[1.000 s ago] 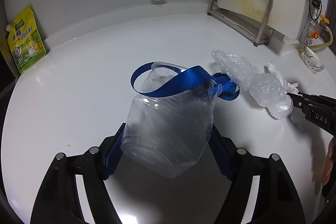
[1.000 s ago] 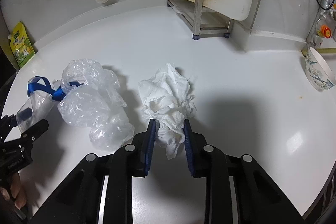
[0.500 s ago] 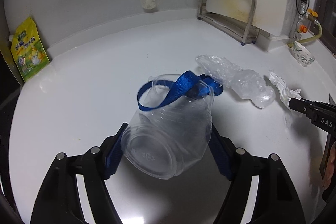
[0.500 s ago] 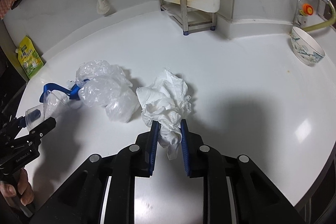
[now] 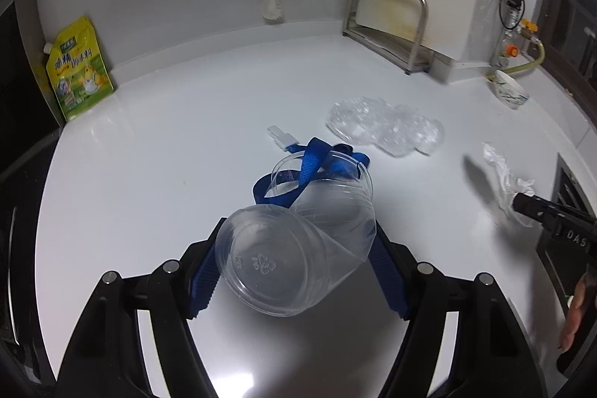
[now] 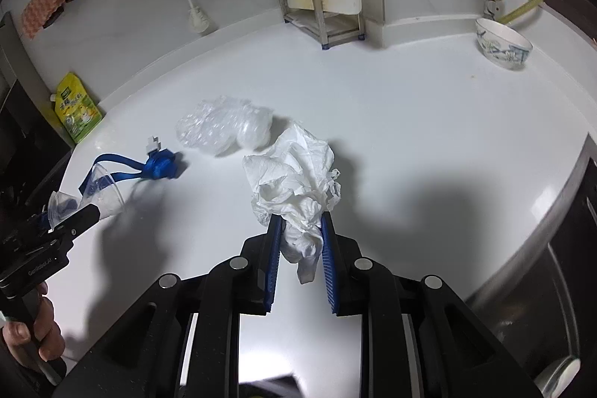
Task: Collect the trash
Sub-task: 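Carry bottle and tissue over the bin and open both tools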
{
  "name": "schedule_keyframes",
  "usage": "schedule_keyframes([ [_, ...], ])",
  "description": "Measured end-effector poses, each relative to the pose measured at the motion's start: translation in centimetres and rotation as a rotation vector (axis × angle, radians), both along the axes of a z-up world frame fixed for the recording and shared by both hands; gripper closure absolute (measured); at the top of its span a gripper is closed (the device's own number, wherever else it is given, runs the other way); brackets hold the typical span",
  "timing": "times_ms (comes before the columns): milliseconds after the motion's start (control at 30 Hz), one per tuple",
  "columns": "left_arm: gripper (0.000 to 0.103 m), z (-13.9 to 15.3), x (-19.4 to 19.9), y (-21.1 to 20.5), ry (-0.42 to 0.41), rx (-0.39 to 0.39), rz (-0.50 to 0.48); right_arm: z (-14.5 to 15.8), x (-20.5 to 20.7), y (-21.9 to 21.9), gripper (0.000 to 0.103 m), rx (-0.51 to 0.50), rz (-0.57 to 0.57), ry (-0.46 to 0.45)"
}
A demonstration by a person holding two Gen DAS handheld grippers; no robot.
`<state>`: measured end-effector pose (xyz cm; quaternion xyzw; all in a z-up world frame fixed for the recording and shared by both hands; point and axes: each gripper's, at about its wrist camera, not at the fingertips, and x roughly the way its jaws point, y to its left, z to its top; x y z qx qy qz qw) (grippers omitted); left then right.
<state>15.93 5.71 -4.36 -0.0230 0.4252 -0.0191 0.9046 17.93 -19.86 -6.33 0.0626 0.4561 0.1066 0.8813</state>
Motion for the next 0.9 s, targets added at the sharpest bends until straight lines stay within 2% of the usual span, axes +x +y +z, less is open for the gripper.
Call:
schedule_keyframes([
  [167, 0.033, 0.5, -2.5, 0.8, 0.027, -0.045, -0.017, 0.2, -3.5, 0.9, 0.083, 0.029, 0.004, -0.005],
  [467, 0.033, -0.9, -7.6, 0.9, 0.068, -0.014, -0.052, 0.4, -8.3, 2.2, 0.083, 0.076, 0.003, -0.029],
  [667, 0.033, -0.7, -10.8, 0.4, 0.031, 0.013, -0.046, 0.4, -11.5, 2.4, 0.083, 0.096, -0.004, -0.056],
  [900, 0.033, -0.7, -14.5, -1.7, -0.012, 0.045, -0.078, -1.0, -16.2, 2.5, 0.083, 0.078, -0.016, -0.047],
])
